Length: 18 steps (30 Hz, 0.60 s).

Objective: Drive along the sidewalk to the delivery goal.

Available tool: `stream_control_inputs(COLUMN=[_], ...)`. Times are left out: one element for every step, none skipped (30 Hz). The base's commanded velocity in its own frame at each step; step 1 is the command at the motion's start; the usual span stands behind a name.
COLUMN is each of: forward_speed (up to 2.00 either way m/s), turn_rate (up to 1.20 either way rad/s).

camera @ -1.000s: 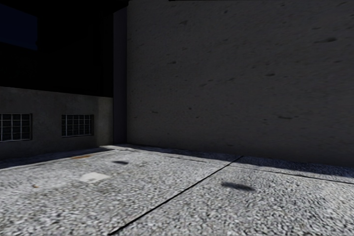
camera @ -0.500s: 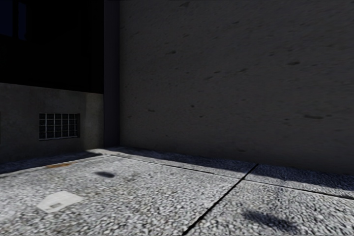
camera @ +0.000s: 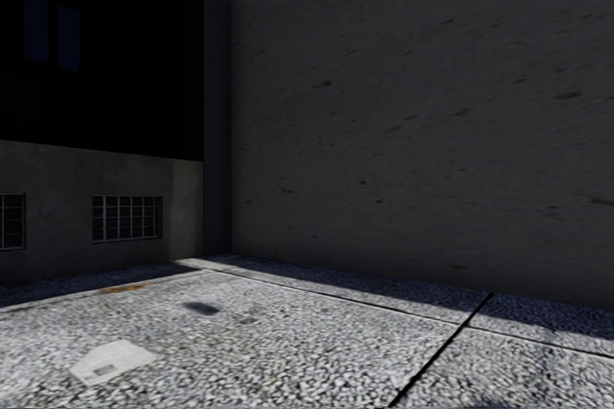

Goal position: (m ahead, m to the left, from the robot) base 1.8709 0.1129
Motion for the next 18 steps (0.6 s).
stream_control_inputs(forward_speed=[0.0,0.0,0.02,0.18,0.18,0.57,0.93,1.3,1.52,1.67,1.89,2.0,2.0,2.0,2.0,2.0,2.0,2.0], turn_rate=[1.2,1.14,0.0,0.0,0.0,0.0,0.0,0.0,0.0,0.0,0.0,0.0,0.0,0.0,0.0,0.0,0.0,0.0])
